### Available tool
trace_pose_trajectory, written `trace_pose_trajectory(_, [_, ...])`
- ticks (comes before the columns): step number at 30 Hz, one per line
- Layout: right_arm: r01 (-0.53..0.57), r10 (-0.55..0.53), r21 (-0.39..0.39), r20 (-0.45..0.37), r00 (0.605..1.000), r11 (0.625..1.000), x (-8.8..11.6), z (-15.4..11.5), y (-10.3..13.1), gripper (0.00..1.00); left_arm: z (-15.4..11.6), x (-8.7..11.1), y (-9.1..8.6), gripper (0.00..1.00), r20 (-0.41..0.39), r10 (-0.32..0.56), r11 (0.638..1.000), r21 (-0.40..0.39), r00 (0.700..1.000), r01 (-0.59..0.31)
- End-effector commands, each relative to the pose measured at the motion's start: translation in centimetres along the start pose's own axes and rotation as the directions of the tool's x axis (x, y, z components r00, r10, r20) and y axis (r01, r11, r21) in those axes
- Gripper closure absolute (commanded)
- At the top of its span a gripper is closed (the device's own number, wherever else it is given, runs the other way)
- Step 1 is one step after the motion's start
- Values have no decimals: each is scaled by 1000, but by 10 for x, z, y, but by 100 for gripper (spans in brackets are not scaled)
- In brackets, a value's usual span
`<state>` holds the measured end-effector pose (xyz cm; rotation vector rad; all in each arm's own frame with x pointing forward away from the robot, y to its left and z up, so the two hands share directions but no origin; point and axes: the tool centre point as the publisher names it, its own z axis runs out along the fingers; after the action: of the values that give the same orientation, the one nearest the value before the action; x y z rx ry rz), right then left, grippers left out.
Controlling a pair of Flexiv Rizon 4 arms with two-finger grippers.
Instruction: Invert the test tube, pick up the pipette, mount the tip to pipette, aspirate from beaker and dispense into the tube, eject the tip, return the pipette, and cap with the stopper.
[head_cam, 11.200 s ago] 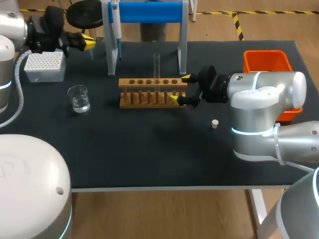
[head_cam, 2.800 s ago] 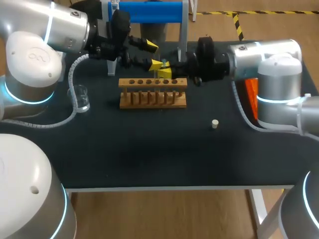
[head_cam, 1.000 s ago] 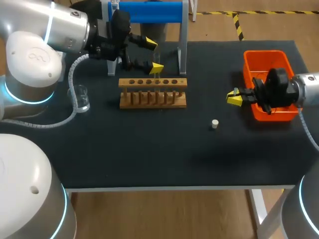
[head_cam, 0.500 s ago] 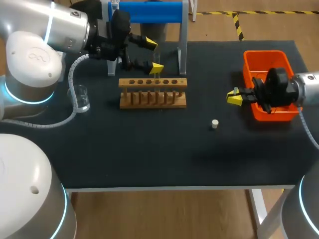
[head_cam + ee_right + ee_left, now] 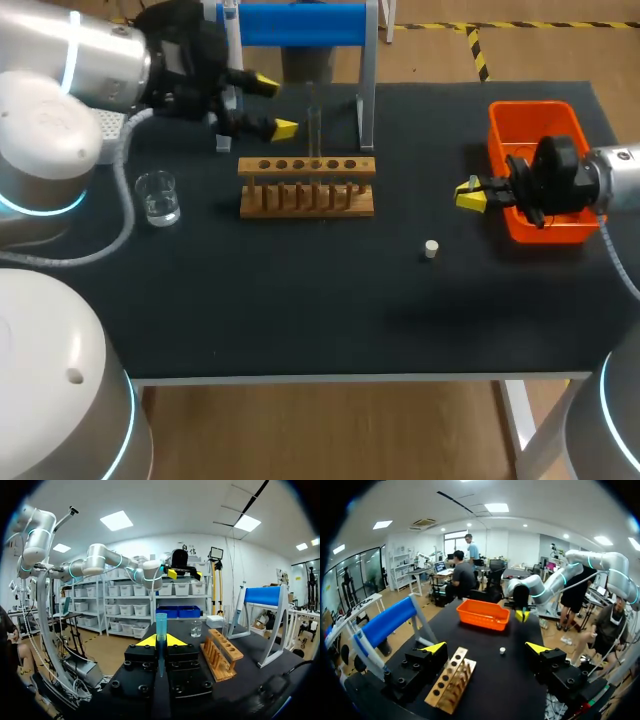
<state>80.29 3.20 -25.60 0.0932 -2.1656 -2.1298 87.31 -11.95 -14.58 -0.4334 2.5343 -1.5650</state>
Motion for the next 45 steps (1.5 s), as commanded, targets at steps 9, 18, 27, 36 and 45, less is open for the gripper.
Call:
trace_pose_trajectory(9, [1, -1, 0, -2, 1000, 1000, 0, -1, 0, 100, -68, -37, 34, 0, 111, -42, 999, -16, 993, 44])
trace_pose_trajectory(18, [1, -1, 0, -2, 1000, 1000, 0, -1, 0, 100, -81, -78, 47, 0, 277, -105, 994, 43, 955, 97])
trace_pose_trajectory(27, [1, -1, 0, -2, 1000, 1000, 0, -1, 0, 100, -70, -113, 49, 0, 381, -150, 988, 90, 912, 125])
trace_pose_trajectory(36, [1, -1, 0, -2, 1000, 1000, 0, -1, 0, 100, -53, -141, 46, 0, 482, -202, 979, 135, 853, 155])
trace_pose_trajectory(45, [1, -1, 0, -2, 1000, 1000, 0, -1, 0, 100, -39, -164, 44, 0, 599, -258, 966, 172, 758, 193])
